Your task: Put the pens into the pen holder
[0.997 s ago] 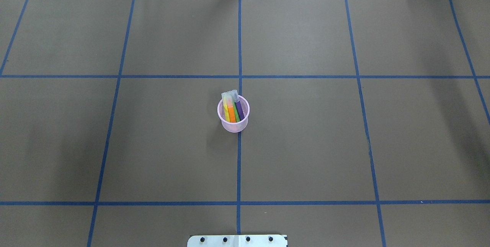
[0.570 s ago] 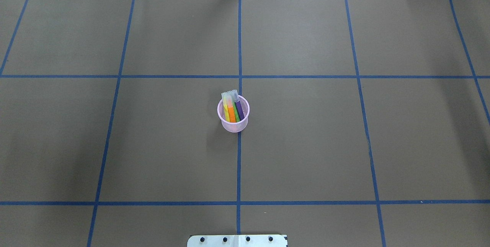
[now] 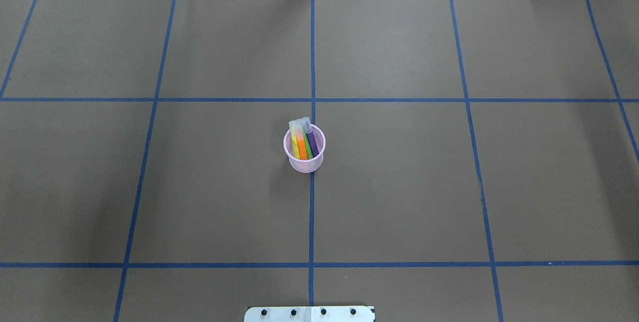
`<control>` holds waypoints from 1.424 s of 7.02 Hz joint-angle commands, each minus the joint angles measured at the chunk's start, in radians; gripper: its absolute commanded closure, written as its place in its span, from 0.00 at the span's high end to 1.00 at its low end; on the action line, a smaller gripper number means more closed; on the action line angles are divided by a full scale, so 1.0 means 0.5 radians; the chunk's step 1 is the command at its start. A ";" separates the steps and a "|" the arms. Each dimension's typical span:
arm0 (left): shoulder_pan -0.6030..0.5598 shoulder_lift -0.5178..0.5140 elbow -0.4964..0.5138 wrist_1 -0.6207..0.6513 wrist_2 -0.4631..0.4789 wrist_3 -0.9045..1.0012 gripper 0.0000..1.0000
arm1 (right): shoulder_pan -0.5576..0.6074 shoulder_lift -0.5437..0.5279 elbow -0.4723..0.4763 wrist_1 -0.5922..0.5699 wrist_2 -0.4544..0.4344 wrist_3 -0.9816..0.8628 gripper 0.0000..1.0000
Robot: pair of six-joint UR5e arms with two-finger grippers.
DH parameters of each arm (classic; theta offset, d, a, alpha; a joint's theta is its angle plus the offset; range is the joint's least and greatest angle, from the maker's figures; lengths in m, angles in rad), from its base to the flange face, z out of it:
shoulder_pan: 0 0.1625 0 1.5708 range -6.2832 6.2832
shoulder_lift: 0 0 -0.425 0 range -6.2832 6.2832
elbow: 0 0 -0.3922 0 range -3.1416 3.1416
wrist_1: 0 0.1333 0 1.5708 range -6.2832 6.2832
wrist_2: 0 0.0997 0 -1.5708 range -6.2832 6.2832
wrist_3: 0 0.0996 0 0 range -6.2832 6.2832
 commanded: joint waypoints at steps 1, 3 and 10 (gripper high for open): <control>-0.002 0.004 0.009 0.001 -0.004 -0.003 1.00 | -0.001 -0.036 0.083 0.021 0.006 0.131 1.00; 0.001 0.001 0.021 -0.002 -0.008 0.000 1.00 | -0.001 -0.033 0.056 0.024 0.015 0.132 1.00; -0.002 0.154 0.006 -0.097 -0.011 0.022 1.00 | -0.001 -0.005 0.059 0.024 0.033 0.135 1.00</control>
